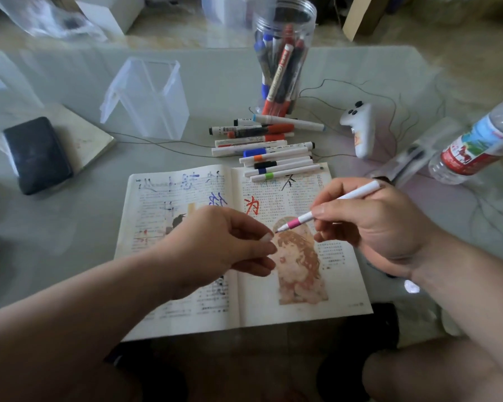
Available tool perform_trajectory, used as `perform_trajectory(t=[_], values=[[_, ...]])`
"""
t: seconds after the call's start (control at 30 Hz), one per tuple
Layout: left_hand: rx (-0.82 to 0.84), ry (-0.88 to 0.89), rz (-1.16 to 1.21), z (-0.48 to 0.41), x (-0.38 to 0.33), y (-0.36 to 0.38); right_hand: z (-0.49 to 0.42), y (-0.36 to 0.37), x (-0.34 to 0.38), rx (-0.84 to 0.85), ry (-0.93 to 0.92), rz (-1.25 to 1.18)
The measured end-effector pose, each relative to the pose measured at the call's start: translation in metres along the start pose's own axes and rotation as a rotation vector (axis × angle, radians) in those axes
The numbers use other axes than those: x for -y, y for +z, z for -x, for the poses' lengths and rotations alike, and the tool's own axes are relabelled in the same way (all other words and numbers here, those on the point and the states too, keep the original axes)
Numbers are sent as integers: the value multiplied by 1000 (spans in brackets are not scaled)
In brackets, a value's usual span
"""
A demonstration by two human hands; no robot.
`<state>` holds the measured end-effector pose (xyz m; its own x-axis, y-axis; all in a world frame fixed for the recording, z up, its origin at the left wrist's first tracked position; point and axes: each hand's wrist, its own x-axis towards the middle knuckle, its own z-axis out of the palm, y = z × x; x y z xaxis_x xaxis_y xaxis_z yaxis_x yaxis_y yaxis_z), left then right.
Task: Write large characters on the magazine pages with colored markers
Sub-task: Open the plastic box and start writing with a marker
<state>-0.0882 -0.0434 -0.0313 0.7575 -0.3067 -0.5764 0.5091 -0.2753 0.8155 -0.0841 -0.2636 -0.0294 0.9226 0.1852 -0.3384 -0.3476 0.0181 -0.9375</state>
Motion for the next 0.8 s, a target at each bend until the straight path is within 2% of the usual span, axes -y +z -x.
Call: perform_trajectory(t=[0.3,0.5,0.8], values=[[73,7,-49,6,-8,5,4,0,4,58,-71,29],[62,9,-7,6,-11,0,1,-2,6,57,-72,32],[92,-14,-172,4,-16,-1,2,5,9,122,-83,174]])
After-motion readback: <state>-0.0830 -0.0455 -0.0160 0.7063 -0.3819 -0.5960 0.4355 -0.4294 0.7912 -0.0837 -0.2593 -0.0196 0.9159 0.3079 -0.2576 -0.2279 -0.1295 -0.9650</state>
